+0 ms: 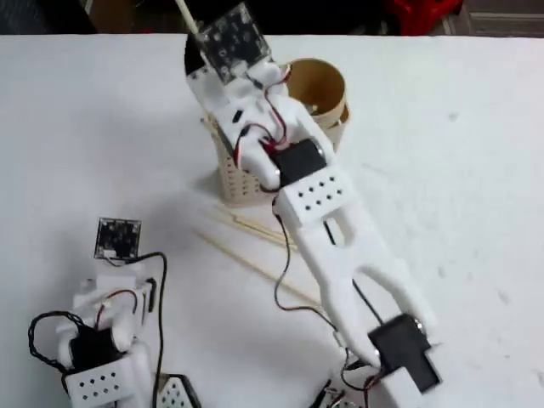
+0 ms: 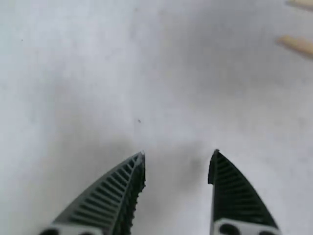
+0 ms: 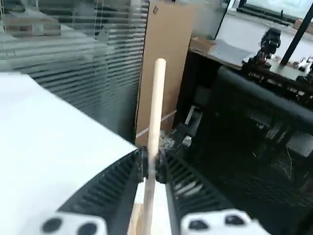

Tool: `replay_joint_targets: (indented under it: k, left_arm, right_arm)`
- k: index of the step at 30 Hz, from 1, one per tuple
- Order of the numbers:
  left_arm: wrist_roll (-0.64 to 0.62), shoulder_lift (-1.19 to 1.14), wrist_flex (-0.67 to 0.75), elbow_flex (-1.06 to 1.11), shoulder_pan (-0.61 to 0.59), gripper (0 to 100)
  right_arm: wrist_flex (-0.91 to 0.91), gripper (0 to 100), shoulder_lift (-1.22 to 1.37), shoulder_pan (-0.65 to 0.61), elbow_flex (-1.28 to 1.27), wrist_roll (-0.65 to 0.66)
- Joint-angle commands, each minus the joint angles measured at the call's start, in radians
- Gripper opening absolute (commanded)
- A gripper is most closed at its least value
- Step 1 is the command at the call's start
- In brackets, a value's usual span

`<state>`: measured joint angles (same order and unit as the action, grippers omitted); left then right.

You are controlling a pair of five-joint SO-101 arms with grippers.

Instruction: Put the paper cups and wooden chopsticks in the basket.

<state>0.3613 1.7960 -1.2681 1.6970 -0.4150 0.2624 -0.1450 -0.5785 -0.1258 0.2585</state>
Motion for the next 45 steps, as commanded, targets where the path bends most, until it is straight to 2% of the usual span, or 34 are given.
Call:
replay_joint_targets:
  k: [1,11,13,17,24,29,34,37,40,42,45]
  left_arm:
    - [0.003,0.004,-0.003,-0.003,-0.005,22]
    - [0.003,0.004,-0.003,-0.003,-0.005,22]
    - [0.003,0.004,-0.003,-0.003,-0.005,22]
    - [0.003,0.004,-0.003,-0.003,-0.005,22]
    - [0.003,0.004,-0.003,-0.003,-0.005,22]
    - [0.003,0.004,-0.003,-0.003,-0.005,22]
    - [0.003,0.004,-0.003,-0.003,-0.005,22]
    - [0.003,0.004,-0.003,-0.003,-0.005,22]
    - [0.003,0.004,-0.003,-0.003,-0.005,22]
    - [0.003,0.004,-0.003,-0.003,-0.005,22]
    - [0.003,0.004,-0.003,-0.003,-0.005,22]
  right_arm:
    - [-0.101,1.7,-0.180,-0.007,-0.186,-0.011]
    - [-0.128,1.9,-0.582,0.002,-0.643,-0.005]
    - [-0.125,3.3,-0.621,0.012,-0.671,-0.005]
    - [-0.084,12.4,-0.645,0.018,-0.680,-0.005]
    - [-0.035,13.3,-0.651,0.018,-0.683,-0.005]
    - [0.173,13.3,-0.670,0.008,-0.674,-0.003]
    - [0.552,13.3,-0.768,-0.054,-0.644,-0.002]
    - [0.697,13.3,-0.797,-0.119,-0.620,0.110]
    - [0.696,13.3,-0.753,-0.171,-0.681,0.198]
    - [0.661,13.3,-0.682,-0.188,-0.750,0.210]
    - [0.527,13.5,-0.536,-0.196,-0.838,0.216]
